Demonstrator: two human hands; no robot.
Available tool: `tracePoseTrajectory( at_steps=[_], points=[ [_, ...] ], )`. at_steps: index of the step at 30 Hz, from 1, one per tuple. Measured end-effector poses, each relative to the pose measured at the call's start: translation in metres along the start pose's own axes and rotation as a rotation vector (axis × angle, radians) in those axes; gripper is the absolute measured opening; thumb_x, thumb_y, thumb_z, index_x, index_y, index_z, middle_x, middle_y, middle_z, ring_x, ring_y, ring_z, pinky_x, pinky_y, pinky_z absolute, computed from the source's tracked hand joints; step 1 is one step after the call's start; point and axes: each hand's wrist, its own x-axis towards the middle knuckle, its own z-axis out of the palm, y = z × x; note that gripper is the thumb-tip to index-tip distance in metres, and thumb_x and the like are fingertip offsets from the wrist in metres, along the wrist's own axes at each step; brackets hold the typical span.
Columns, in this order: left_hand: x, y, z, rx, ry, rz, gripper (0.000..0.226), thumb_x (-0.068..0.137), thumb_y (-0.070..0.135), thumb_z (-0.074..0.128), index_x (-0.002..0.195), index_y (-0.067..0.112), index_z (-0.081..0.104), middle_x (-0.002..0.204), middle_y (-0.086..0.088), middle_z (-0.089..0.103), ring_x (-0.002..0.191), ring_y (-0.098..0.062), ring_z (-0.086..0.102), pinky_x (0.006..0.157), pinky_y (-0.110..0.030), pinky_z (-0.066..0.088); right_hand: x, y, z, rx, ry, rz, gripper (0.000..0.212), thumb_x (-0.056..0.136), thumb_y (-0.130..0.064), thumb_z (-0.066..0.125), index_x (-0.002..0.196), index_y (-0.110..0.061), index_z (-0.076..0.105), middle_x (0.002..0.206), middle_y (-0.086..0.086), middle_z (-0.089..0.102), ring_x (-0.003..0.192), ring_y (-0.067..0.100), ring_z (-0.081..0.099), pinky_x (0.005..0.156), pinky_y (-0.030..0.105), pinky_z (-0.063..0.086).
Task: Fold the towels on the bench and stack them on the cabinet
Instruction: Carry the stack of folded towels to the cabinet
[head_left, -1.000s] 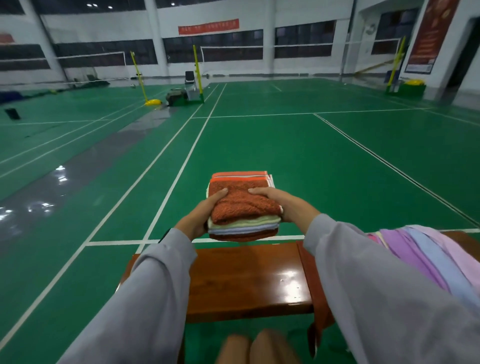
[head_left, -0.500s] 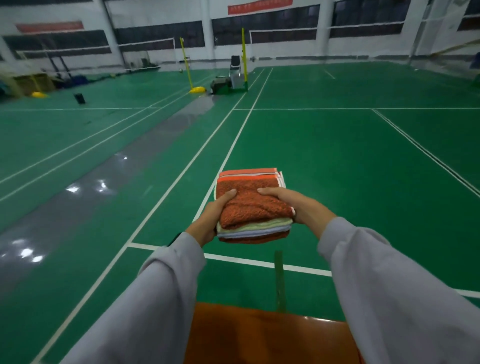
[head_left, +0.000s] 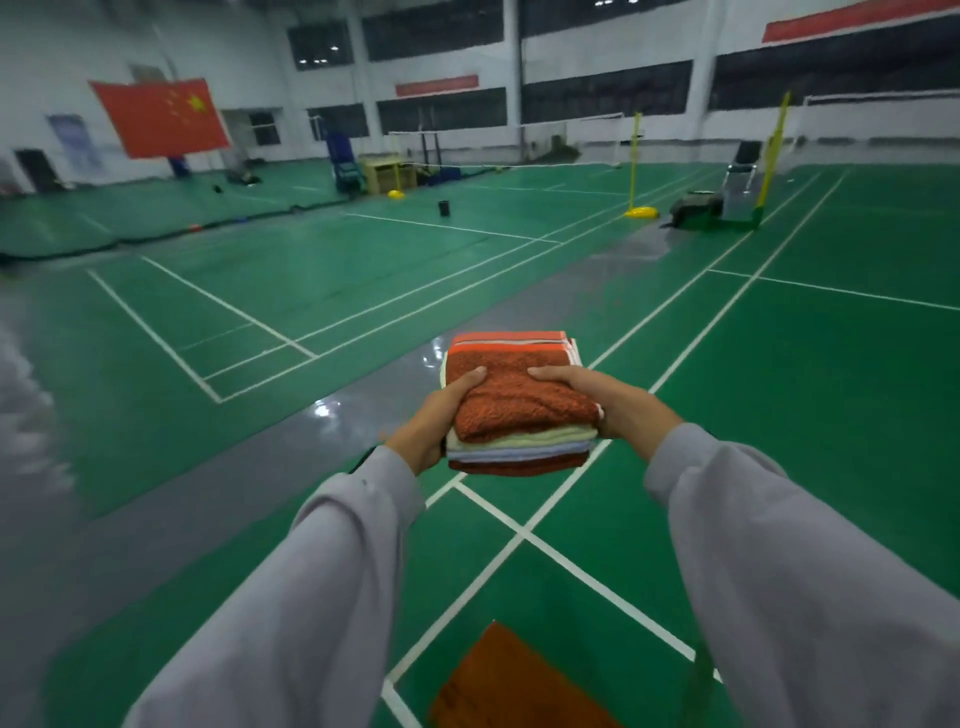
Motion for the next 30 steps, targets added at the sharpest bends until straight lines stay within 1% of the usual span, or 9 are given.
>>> tracePoseTrajectory(
  at_steps=[2,5,10,15,20,23,25,27,30],
  points=[
    [-0.028,0.024,-0.024,-0.024,0.079,0.042,0.061,0.087,0.046,0.076,0.132,0.008,0.061,0.118,-0.019,0.073,0.111,-0.035,0.071,0.102,-0.047,0.055,0.002,-0.022,0.034,-0.021,-0.092,-0.006,0.048,0.087,-0.033,0.077,0.125,-0.006,0.064,0.115,0.018,0.075,0.089,0.029,0.075,0.083,0.040,0.062],
    [-0.069,0.045,-0.065,-0.043,0.195,0.096,0.082,0.074,0.052,0.085,0.137,0.008,0.057,0.121,-0.020,0.072,0.112,-0.037,0.070,0.105,-0.051,0.052,0.004,-0.044,0.090,-0.107,-0.200,-0.019,0.061,0.083,-0.035,0.081,0.132,-0.006,0.060,0.115,0.017,0.075,0.103,0.032,0.073,0.092,0.043,0.059],
    [-0.135,0.067,-0.136,-0.098,0.361,0.139,0.062,0.087,0.046,0.075,0.133,0.008,0.058,0.120,-0.021,0.072,0.112,-0.039,0.069,0.104,-0.052,0.053,0.012,-0.062,0.191,-0.207,-0.355,-0.023,0.065,0.080,-0.037,0.084,0.132,-0.006,0.059,0.116,0.016,0.075,0.112,0.034,0.070,0.101,0.047,0.055],
    [-0.190,0.076,-0.217,-0.138,0.524,0.191,0.067,0.085,0.048,0.077,0.135,0.008,0.058,0.118,-0.020,0.073,0.109,-0.037,0.071,0.101,-0.050,0.055,0.029,-0.070,0.298,-0.289,-0.530,-0.005,0.061,0.083,-0.035,0.081,0.132,-0.006,0.059,0.118,0.017,0.074,0.117,0.035,0.068,0.104,0.047,0.053],
    [-0.243,0.081,-0.322,-0.161,0.660,0.227,0.066,0.086,0.050,0.075,0.136,0.011,0.057,0.119,-0.020,0.073,0.110,-0.037,0.071,0.104,-0.051,0.053,0.061,-0.066,0.431,-0.401,-0.667,-0.004,0.080,0.068,-0.040,0.092,0.133,-0.008,0.058,0.119,0.016,0.074,0.114,0.036,0.070,0.106,0.049,0.052],
    [-0.279,0.088,-0.397,-0.171,0.750,0.249,0.060,0.090,0.049,0.072,0.134,0.012,0.058,0.118,-0.019,0.073,0.110,-0.036,0.071,0.103,-0.049,0.054,0.071,-0.062,0.523,-0.432,-0.743,-0.005,0.053,0.084,-0.036,0.081,0.124,-0.007,0.063,0.118,0.017,0.074,0.119,0.035,0.067,0.105,0.047,0.052],
    [-0.306,0.097,-0.447,-0.177,0.814,0.257,0.058,0.090,0.048,0.071,0.134,0.013,0.058,0.119,-0.019,0.073,0.111,-0.035,0.071,0.102,-0.049,0.054,0.077,-0.061,0.586,-0.437,-0.783,-0.003,0.047,0.087,-0.036,0.078,0.122,-0.008,0.065,0.117,0.016,0.074,0.119,0.034,0.067,0.105,0.046,0.052],
    [-0.338,0.108,-0.495,-0.172,0.884,0.268,0.062,0.088,0.049,0.073,0.136,0.012,0.058,0.119,-0.018,0.073,0.112,-0.035,0.070,0.103,-0.049,0.054,0.082,-0.061,0.653,-0.460,-0.844,-0.006,0.052,0.084,-0.037,0.081,0.124,-0.009,0.065,0.117,0.016,0.075,0.119,0.034,0.067,0.106,0.047,0.052],
    [-0.391,0.127,-0.560,-0.151,0.980,0.263,0.062,0.087,0.050,0.074,0.135,0.014,0.059,0.120,-0.017,0.073,0.113,-0.034,0.070,0.106,-0.050,0.052,0.085,-0.058,0.747,-0.491,-0.951,-0.005,0.074,0.070,-0.042,0.090,0.131,-0.009,0.063,0.118,0.016,0.074,0.115,0.034,0.069,0.106,0.049,0.052]
  ],
)
